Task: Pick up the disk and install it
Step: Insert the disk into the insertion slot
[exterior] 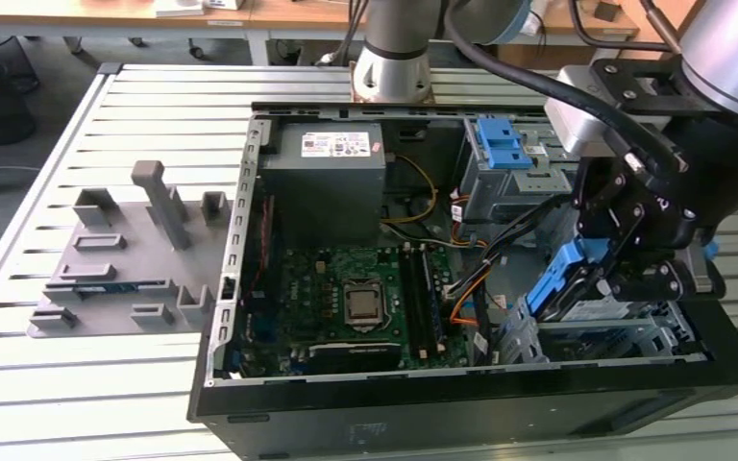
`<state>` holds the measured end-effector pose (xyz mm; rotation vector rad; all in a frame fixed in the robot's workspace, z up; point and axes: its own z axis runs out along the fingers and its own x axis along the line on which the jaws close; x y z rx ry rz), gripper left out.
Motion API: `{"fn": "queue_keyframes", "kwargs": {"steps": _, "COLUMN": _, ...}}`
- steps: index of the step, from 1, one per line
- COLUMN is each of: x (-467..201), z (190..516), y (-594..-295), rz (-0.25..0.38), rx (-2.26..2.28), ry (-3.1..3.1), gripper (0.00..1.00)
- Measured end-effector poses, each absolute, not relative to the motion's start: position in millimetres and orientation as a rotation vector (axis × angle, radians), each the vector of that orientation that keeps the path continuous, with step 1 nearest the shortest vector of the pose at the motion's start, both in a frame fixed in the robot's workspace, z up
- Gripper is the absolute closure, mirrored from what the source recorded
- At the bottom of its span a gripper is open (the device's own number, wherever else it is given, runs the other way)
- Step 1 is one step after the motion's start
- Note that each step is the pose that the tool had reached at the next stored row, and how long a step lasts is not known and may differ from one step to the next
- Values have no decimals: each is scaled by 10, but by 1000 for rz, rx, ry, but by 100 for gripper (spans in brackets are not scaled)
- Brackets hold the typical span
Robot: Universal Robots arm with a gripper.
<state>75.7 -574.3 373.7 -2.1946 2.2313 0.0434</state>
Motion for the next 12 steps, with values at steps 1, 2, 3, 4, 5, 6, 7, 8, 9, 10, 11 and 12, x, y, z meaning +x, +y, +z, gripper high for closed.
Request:
{"fn": "queue_keyframes", "kwargs": {"steps": 1, "x": 757, "z": 3729, "y": -5743, "rz": 44, "rx": -2194, "ry": 2231, "gripper": 64}}
{"fn": "queue_keyframes", "kwargs": {"steps": 2, "x": 758, "z": 3720, "y": -5744, "rz": 44, "rx": -2194, "ry": 2231, "gripper": 64}}
{"fn": "queue_keyframes", "kwargs": {"steps": 3, "x": 757, "z": 3711, "y": -5744, "rz": 45, "rx": -2194, "ry": 2231, "gripper": 64}}
{"fn": "queue_keyframes", "kwargs": {"steps": 4, "x": 758, "z": 3702, "y": -5744, "rz": 45, "rx": -2194, "ry": 2230, "gripper": 64}}
{"fn": "queue_keyframes", "kwargs": {"steps": 5, "x": 758, "z": 3692, "y": -5744, "rz": 46, "rx": -2194, "ry": 2230, "gripper": 64}}
{"fn": "queue_keyframes", "kwargs": {"steps": 6, "x": 757, "z": 3682, "y": -5745, "rz": 46, "rx": -2193, "ry": 2230, "gripper": 64}}
{"fn": "queue_keyframes", "kwargs": {"steps": 7, "x": 758, "z": 3672, "y": -5745, "rz": 46, "rx": -2193, "ry": 2230, "gripper": 64}}
{"fn": "queue_keyframes", "kwargs": {"steps": 8, "x": 758, "z": 3662, "y": -5745, "rz": 46, "rx": -2193, "ry": 2230, "gripper": 64}}
{"fn": "queue_keyframes", "kwargs": {"steps": 9, "x": 758, "z": 3652, "y": -5746, "rz": 47, "rx": -2193, "ry": 2230, "gripper": 64}}
{"fn": "queue_keyframes", "kwargs": {"steps": 10, "x": 758, "z": 3641, "y": -5747, "rz": 47, "rx": -2193, "ry": 2230, "gripper": 64}}
{"fn": "queue_keyframes", "kwargs": {"steps": 11, "x": 758, "z": 3631, "y": -5747, "rz": 47, "rx": -2193, "ry": 2229, "gripper": 64}}
{"fn": "queue_keyframes", "kwargs": {"steps": 12, "x": 757, "z": 3621, "y": -5747, "rz": 48, "rx": -2193, "ry": 2229, "gripper": 64}}
